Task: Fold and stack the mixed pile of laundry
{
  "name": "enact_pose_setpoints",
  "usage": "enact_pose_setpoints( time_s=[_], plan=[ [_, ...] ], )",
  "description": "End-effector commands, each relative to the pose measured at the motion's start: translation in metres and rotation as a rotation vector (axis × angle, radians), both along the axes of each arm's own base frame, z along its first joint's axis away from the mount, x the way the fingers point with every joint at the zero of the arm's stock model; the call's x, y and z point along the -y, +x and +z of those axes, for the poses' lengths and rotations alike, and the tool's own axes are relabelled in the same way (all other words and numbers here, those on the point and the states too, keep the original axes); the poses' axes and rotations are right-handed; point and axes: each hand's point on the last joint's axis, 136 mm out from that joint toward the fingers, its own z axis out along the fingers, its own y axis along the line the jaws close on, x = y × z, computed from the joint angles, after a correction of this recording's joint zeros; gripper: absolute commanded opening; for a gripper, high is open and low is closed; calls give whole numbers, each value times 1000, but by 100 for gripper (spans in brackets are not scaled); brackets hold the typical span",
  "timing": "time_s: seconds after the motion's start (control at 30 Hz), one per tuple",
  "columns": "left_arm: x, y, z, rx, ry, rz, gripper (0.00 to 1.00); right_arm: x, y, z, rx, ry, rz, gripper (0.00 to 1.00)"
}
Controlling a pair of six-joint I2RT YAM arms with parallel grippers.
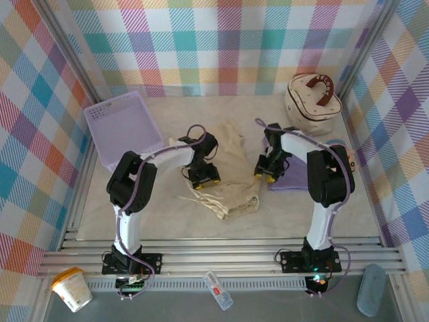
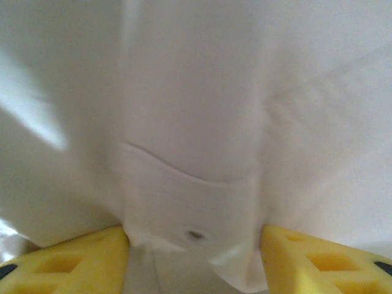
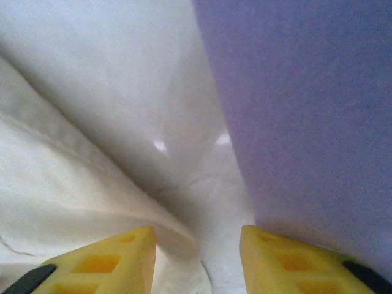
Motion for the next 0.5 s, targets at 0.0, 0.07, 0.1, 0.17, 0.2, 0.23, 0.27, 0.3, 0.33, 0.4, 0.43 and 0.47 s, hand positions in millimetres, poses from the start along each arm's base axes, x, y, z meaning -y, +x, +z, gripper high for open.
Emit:
enact_pose_setpoints(
  time_s=[0.0,0.07,0.1,0.17,0.2,0.23,0.27,0.3,0.33,0.4,0.43,0.47],
  plan=[
    [26,15,58,90,-132,36,62,1,16,39,96,-15,70,43],
    [26,39,83,182,-130,41,67,-8,13,61,129,41,71,44],
    [26,49,90,216,-124,38,68,-13,10,70,142,72,74,44],
    [27,73,100,269,-117,32,68,-31,-5,83,151,141,83,43],
    [30,82,102,282,-131,28,68,-40,-13,86,150,170,91,42],
    [33,91,98,290,-136,21,67,-52,-24,87,136,199,103,41],
    [34,98,92,294,-126,19,66,-65,-38,86,119,221,128,41],
    [33,103,86,290,-117,16,64,-75,-48,83,107,236,154,40],
    [32,106,75,278,-100,9,63,-87,-63,77,90,239,195,40],
    [19,109,55,261,-26,7,63,-95,-88,56,36,208,241,40],
    [11,110,45,254,8,0,62,-94,-99,42,-3,190,243,39],
    [2,109,34,242,42,4,62,-88,-107,27,-34,166,229,39]
  ],
)
